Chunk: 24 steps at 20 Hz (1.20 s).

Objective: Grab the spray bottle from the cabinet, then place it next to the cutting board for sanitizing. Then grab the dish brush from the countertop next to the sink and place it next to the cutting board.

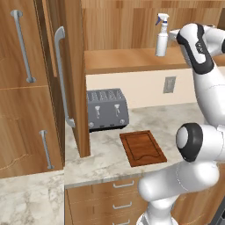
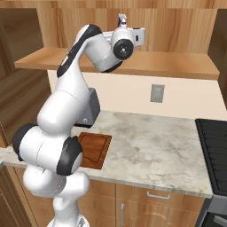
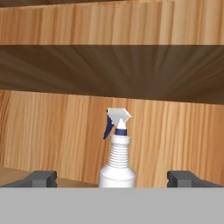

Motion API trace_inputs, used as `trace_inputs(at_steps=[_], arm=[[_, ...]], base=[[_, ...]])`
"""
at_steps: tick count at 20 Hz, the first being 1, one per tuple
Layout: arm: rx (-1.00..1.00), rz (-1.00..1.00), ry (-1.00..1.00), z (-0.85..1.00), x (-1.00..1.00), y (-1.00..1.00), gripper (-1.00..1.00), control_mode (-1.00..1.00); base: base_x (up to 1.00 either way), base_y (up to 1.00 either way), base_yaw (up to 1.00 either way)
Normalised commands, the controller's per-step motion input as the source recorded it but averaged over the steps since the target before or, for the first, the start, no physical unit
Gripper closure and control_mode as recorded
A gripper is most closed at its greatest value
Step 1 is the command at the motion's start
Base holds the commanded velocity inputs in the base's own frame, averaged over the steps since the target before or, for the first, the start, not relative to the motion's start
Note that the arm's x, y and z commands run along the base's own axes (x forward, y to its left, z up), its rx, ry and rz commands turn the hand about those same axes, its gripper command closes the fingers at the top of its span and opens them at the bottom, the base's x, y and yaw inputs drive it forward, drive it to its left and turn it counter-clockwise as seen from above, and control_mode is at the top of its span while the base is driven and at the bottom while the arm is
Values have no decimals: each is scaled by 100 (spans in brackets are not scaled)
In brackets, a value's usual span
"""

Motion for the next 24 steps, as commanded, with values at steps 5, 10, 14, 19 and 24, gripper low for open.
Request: trace_inputs(at_steps=[5, 10, 14, 19, 24], arm=[[0, 0, 0, 0, 15, 0, -100, -100], [0, 0, 4, -15, 24, 0, -100, -100], [0, 0, 4, -19, 19, 0, -100, -100], [0, 0, 1, 0, 10, 0, -100, -100], [0, 0, 0, 0, 16, 0, -100, -100]], base=[[0, 0, 0], [0, 0, 0], [0, 0, 0], [0, 0, 0], [0, 0, 0]])
